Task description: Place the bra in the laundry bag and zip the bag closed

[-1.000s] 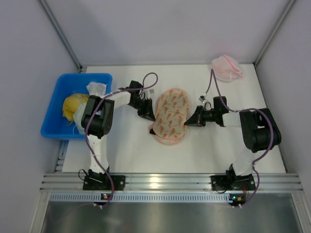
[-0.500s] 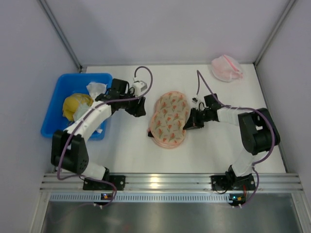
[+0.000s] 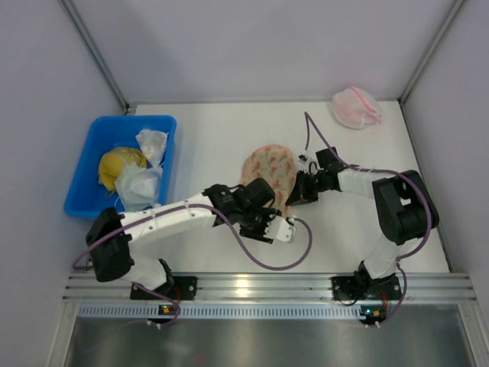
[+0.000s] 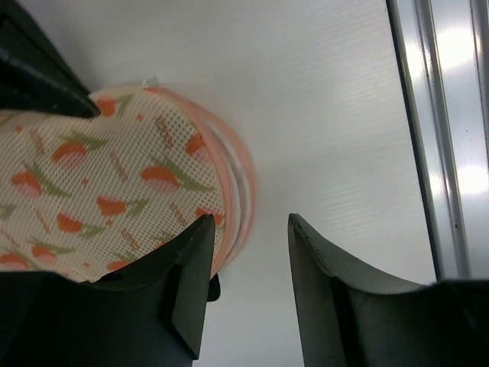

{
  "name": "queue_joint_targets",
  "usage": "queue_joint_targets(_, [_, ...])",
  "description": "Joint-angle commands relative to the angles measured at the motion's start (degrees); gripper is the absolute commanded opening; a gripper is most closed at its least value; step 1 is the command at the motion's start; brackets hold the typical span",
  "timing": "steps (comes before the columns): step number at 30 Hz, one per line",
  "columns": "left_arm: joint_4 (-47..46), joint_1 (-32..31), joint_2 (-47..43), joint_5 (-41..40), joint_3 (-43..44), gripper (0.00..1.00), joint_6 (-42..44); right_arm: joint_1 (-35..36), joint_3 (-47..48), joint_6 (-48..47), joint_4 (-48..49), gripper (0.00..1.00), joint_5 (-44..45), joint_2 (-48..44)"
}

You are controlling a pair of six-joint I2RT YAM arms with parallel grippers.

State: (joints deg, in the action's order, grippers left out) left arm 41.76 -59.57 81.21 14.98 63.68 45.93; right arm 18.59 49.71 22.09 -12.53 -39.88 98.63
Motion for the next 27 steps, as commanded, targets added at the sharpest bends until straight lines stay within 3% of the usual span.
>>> queue_joint_targets(1, [2.7, -5.6, 5.9, -9.0, 8.3, 0.49, 5.5, 2.0, 2.8, 0.1, 0.0, 0.0, 0.9, -1.0])
queue_joint_targets(8, [2.6, -12.5, 20.3, -18.0, 17.3, 0.48, 5.0, 2.2, 3.2, 0.3, 0.0, 0.0, 0.8, -0.8])
queue_joint_targets(27, [7.5, -13.1, 44.5, -33.0, 35.7, 0.48, 6.1, 2.2, 1.5, 0.3, 0.1, 0.0, 2.0, -3.7])
